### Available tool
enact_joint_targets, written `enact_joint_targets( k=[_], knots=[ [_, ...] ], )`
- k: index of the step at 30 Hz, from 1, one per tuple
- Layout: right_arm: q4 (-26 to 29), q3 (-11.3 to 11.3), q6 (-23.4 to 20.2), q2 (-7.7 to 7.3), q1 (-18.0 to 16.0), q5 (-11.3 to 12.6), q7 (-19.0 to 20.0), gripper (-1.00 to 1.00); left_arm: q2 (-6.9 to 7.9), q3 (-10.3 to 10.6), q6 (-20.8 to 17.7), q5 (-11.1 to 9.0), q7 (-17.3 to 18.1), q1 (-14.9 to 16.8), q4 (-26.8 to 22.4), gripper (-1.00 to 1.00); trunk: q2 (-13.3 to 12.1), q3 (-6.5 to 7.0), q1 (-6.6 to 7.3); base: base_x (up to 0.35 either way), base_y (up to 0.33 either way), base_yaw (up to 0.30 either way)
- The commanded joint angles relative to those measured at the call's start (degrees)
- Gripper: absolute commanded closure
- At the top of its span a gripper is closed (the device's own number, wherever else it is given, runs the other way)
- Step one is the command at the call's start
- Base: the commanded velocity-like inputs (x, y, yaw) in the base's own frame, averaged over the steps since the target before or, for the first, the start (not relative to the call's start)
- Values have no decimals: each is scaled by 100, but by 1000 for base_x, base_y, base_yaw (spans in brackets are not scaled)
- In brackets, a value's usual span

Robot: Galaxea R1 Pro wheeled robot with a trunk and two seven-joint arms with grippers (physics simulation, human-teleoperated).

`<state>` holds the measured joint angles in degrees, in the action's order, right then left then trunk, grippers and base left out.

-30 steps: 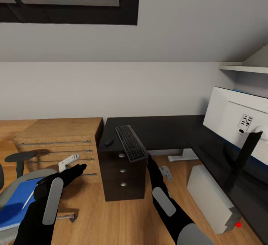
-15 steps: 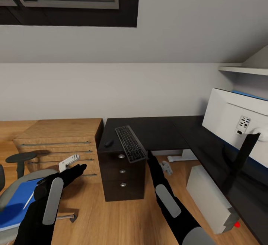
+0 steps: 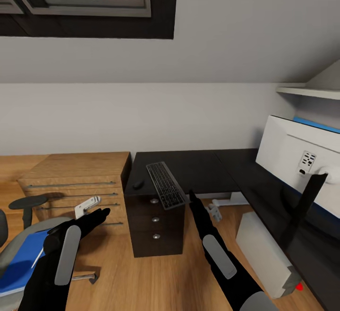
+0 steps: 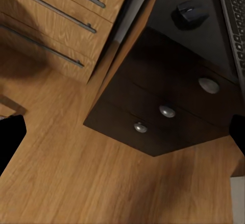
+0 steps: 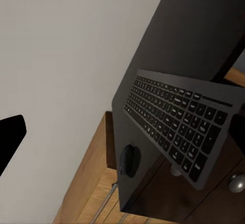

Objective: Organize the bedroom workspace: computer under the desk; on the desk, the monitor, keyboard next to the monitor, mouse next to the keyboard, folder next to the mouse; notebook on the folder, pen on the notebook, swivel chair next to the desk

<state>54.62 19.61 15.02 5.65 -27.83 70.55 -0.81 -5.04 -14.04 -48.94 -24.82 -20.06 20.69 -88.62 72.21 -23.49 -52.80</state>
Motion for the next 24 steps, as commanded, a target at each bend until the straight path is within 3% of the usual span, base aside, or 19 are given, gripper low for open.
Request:
enact_joint_targets(
  k=[1,9,17,24],
  knots=[
    [3,22,37,-4,-5,60,-6,-100,-8,-9,-20,-60,-46,5,-6,-100,-37,12,22,0,0,0],
    [7,29,48,4,-1,58,11,-100,-87,-10,-26,-59,-52,5,-6,-100,-358,155,198,-56,0,0],
    [30,26,30,-10,-2,53,15,-100,-106,-9,-28,-50,-58,5,-6,-100,-679,299,374,-284,-52,0],
    [22,17,28,-12,-1,64,13,-100,-173,-16,-36,-35,-59,5,-6,-100,-960,425,528,-301,-201,0]
  ],
)
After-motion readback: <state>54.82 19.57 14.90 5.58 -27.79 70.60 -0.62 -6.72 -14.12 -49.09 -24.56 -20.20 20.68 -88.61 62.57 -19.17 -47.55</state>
